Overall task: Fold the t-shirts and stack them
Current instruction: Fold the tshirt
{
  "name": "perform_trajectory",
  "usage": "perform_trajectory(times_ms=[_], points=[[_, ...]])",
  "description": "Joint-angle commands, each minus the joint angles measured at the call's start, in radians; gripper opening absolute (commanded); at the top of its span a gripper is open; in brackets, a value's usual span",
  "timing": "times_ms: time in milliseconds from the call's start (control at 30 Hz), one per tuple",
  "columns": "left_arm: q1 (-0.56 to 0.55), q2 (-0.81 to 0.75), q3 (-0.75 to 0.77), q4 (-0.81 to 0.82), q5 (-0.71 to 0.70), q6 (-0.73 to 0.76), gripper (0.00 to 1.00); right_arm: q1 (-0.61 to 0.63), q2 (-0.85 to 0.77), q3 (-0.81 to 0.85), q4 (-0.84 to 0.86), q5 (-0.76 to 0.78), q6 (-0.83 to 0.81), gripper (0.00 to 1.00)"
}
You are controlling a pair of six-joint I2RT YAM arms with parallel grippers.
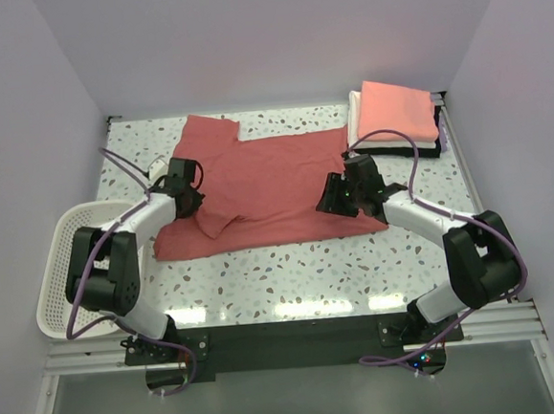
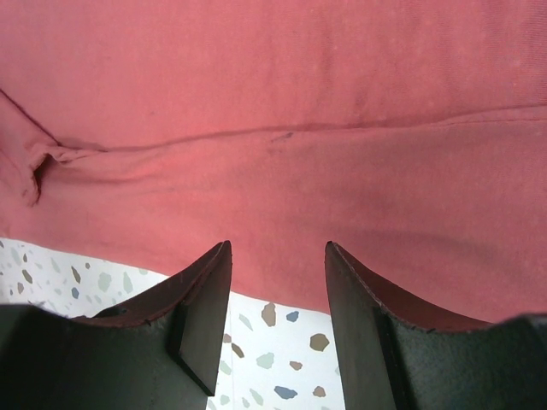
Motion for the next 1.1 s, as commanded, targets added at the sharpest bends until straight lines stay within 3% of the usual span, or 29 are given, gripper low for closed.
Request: perform_trajectory(times_ms=[0,533,967,1033,1067], points=[[0.006,0.016,0.067,0.064,0.019,0.037,0.00,0.005,-0.043,-0.007,0.032,0.019,-0.013,0.51],[0.006,0.128,0.251,0.034,0.083,0.045,0.00,0.004,-0.039,-0.003,0.027,0.042,-0.021,0.51],[0.022,0.180,0.312,0.054,0.161,0.054,0.00,0.004,-0.017,-0.013,0.043,0.054,-0.018,0.51],[0.022,0.199,0.338,0.060,0.189,0.076,0.07,0.005,-0.016,-0.013,0.047,0.047,-0.020,0.51],[0.022,0.217,0.346,0.064,0.196,0.082,0.19,0.004,-0.017,-0.010,0.053,0.039,-0.023,0.52]])
